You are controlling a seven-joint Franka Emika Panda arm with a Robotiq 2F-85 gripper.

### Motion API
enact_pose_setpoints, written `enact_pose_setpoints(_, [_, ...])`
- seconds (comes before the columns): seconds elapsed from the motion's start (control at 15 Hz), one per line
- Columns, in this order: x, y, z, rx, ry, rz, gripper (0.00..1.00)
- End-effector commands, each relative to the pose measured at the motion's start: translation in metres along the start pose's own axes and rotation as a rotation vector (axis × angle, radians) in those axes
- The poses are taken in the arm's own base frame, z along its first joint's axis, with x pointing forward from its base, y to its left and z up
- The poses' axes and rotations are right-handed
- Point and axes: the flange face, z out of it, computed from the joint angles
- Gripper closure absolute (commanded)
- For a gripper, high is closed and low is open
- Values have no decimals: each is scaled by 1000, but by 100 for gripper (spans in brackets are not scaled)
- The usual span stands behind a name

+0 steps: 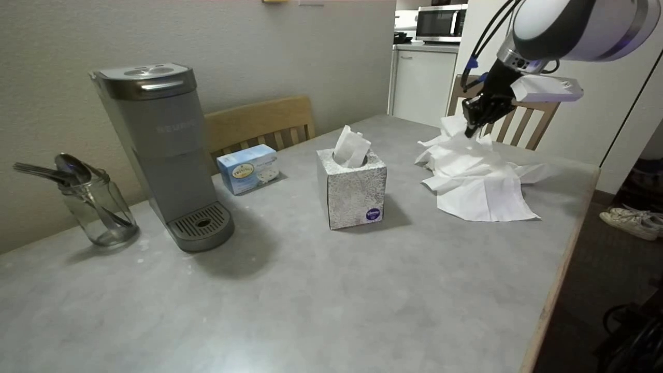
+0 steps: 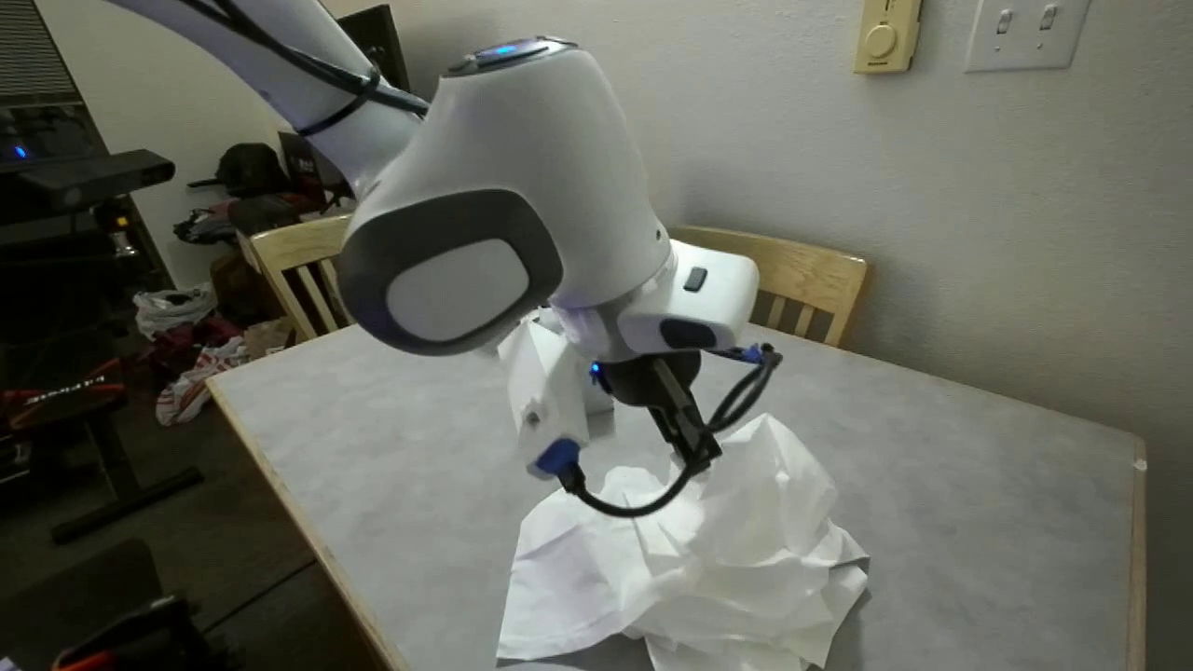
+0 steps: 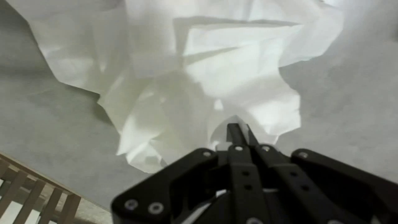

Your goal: Put one tissue on the table

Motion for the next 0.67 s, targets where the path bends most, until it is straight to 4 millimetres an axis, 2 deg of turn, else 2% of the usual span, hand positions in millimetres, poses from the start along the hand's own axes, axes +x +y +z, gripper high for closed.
enact_pose_setpoints(0.0, [9,23,22,-49,-69,5,100])
enact_pose_setpoints(0.07, [9,28,25,-62,-84,8,90])
enact_pose_setpoints(0.13, [9,30,29,-68,-101,10,72])
enact_pose_setpoints(0.33, [11,26,26,-87,-109,-2,52])
enact_pose_setpoints(0.6, [18,8,-12,-102,-63,-45,24])
